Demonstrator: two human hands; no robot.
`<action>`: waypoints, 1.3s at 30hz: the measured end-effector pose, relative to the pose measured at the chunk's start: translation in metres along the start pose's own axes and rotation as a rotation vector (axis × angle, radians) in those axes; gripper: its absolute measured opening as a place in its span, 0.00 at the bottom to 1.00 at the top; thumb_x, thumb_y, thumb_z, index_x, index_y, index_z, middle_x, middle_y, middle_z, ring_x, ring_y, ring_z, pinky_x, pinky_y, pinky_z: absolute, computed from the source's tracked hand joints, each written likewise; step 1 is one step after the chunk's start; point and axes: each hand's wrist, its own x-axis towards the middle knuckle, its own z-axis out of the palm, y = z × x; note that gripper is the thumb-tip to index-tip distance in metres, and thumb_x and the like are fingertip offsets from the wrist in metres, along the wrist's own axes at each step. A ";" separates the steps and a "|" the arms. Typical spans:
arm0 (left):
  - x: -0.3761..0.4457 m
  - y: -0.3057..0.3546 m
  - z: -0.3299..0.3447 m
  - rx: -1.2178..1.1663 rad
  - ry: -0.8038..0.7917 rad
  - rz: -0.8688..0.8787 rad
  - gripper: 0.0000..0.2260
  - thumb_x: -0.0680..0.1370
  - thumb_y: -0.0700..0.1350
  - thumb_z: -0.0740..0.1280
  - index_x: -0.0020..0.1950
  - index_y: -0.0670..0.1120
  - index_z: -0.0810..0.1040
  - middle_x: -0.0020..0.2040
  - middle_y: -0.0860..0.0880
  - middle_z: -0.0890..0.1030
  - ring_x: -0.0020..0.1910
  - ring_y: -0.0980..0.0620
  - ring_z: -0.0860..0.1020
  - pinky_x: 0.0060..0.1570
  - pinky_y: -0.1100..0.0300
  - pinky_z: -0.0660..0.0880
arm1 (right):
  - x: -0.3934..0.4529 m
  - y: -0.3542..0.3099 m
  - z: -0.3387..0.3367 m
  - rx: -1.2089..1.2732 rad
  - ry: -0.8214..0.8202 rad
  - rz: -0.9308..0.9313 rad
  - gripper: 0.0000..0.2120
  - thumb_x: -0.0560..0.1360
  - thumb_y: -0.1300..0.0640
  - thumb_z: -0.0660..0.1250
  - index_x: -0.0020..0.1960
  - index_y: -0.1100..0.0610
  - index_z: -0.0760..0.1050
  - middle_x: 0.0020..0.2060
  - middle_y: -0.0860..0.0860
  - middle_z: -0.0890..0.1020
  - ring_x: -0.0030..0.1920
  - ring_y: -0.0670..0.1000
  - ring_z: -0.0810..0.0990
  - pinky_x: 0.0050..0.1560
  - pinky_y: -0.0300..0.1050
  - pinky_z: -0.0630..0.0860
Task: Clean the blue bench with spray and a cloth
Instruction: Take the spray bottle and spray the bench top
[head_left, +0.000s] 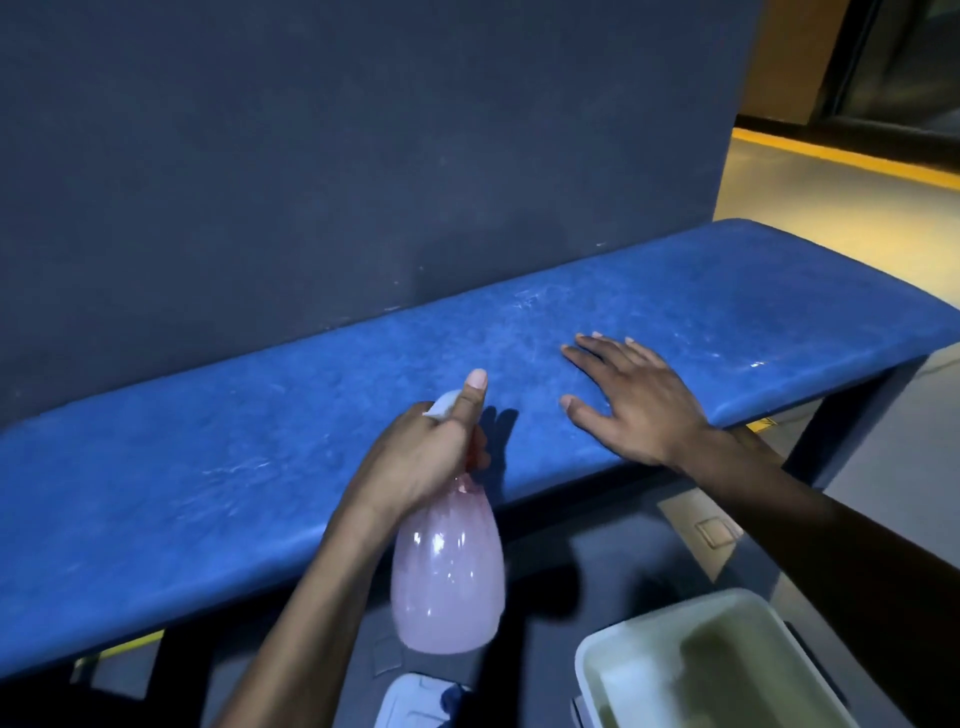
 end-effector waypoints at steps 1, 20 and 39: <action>-0.008 -0.007 -0.004 -0.034 0.022 0.001 0.34 0.79 0.75 0.49 0.43 0.50 0.82 0.40 0.57 0.87 0.42 0.52 0.82 0.58 0.47 0.80 | -0.001 0.002 -0.001 -0.004 -0.003 0.002 0.37 0.77 0.31 0.50 0.79 0.49 0.65 0.78 0.49 0.67 0.80 0.49 0.60 0.80 0.52 0.52; -0.079 -0.142 -0.137 -0.032 0.364 -0.290 0.37 0.79 0.75 0.49 0.39 0.49 0.85 0.39 0.54 0.86 0.49 0.48 0.83 0.60 0.49 0.77 | 0.033 -0.247 0.036 0.083 -0.262 -0.310 0.43 0.72 0.26 0.41 0.82 0.45 0.56 0.82 0.48 0.56 0.82 0.48 0.51 0.81 0.53 0.46; -0.083 -0.159 -0.132 0.046 0.292 -0.248 0.33 0.82 0.71 0.48 0.41 0.48 0.81 0.39 0.53 0.87 0.50 0.49 0.83 0.59 0.51 0.75 | 0.030 -0.253 0.053 0.041 -0.202 -0.290 0.39 0.75 0.27 0.44 0.82 0.43 0.53 0.83 0.45 0.55 0.82 0.46 0.48 0.81 0.52 0.45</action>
